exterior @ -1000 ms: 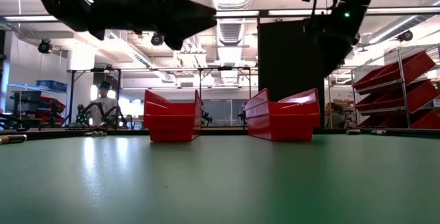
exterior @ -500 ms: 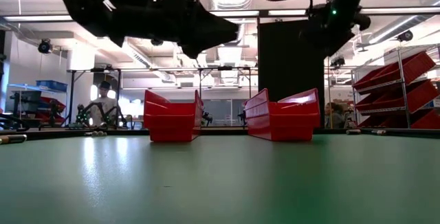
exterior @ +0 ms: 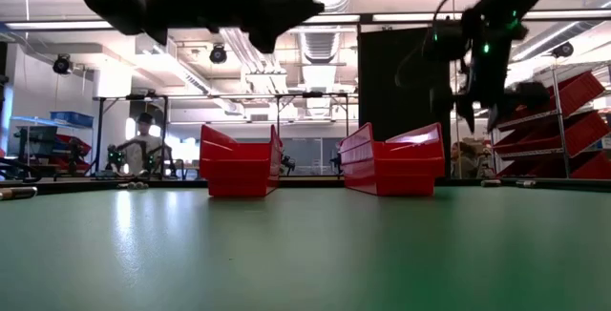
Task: Sort batteries
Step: Put the brown battery into the left red bin
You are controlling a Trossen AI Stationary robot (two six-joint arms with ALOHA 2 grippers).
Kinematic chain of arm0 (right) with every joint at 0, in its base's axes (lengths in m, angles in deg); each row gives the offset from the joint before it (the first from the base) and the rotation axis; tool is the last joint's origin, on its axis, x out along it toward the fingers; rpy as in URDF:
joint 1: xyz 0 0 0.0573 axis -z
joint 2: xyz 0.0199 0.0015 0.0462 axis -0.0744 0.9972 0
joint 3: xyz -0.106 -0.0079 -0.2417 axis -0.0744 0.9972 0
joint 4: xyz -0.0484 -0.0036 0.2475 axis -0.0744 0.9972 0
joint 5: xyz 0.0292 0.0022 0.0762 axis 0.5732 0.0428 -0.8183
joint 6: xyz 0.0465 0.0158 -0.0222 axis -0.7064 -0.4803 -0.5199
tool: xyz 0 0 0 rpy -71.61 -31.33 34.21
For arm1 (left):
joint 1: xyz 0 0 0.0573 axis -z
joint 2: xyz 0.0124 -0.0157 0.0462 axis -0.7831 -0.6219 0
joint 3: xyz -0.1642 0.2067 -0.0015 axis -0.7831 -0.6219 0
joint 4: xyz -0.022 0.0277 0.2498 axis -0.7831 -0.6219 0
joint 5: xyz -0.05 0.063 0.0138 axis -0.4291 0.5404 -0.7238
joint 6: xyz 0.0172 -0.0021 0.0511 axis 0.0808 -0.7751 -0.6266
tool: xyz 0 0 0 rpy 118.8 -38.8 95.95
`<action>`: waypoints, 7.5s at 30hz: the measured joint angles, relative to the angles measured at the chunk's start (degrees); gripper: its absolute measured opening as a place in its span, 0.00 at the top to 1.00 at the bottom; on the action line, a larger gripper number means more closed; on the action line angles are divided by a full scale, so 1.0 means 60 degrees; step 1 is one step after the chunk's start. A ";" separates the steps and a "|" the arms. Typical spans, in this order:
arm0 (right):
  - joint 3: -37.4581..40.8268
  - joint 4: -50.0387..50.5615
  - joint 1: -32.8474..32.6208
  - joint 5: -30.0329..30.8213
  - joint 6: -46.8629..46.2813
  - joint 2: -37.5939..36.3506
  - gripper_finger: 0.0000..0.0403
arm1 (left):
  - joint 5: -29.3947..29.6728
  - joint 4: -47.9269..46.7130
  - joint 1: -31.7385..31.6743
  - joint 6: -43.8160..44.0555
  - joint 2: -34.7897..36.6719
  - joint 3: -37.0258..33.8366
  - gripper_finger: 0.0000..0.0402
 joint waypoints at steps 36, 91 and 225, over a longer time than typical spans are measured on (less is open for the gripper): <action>-0.1035 -0.1214 0.2487 -0.1181 -0.4125 0.4467 0.64 | -0.1335 0.0133 0.0143 0.0414 0.0463 -0.0003 0.65; -0.0667 0.2817 -0.8140 0.1052 -0.2324 -0.0342 0.90 | 0.0378 -0.2475 0.0287 0.0537 0.4642 -0.2197 0.65; -0.0842 -0.4159 -0.9475 -0.2598 1.0452 0.0609 0.18 | 0.1768 -1.5033 -0.4588 -0.3689 -0.1398 0.5771 0.94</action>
